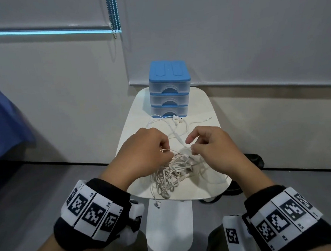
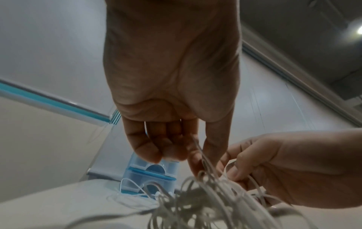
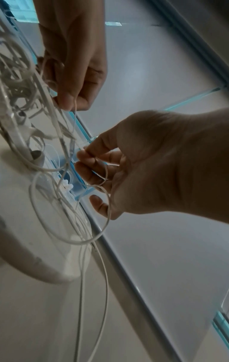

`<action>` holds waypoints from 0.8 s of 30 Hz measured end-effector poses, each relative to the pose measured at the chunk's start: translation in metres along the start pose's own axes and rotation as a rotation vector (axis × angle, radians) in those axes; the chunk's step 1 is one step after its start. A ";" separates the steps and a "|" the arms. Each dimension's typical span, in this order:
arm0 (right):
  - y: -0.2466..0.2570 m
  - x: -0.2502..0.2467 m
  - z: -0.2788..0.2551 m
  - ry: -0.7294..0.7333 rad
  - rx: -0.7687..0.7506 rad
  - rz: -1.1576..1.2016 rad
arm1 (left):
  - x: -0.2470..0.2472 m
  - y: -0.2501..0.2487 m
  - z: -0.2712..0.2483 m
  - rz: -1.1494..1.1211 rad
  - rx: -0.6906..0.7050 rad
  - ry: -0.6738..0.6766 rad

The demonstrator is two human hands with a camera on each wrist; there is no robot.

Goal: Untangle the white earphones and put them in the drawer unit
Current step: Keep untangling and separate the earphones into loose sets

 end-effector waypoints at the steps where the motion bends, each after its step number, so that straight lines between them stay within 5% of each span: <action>1: 0.002 0.002 0.000 0.004 -0.019 -0.018 | 0.000 0.000 0.000 0.014 0.011 0.015; 7: 0.009 0.012 -0.002 0.038 -0.125 -0.134 | -0.002 0.003 0.001 -0.324 -0.010 0.110; 12: 0.023 0.000 -0.003 0.070 -0.092 0.064 | -0.009 0.000 0.001 -0.652 -0.111 0.087; 16: 0.032 0.004 -0.005 0.152 -0.249 -0.130 | -0.020 -0.011 0.012 -0.863 -0.126 -0.024; 18: 0.037 0.004 0.000 0.191 -0.214 -0.039 | -0.024 -0.021 0.015 -0.938 -0.113 -0.018; 21: 0.046 -0.004 0.011 0.190 -0.236 -0.050 | -0.024 -0.025 0.020 -0.884 -0.093 0.014; 24: 0.049 -0.009 0.020 0.185 -0.267 -0.156 | -0.029 -0.023 0.027 -0.538 -0.012 -0.018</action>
Point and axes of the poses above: each hand's wrist, its own z-axis towards the middle knuckle, its own x-axis out of the palm, y = z × x, the point moved 5 cm from there along z, towards the middle knuckle, and after that the axes turned 14 degrees about -y, right-handed, at the moved point
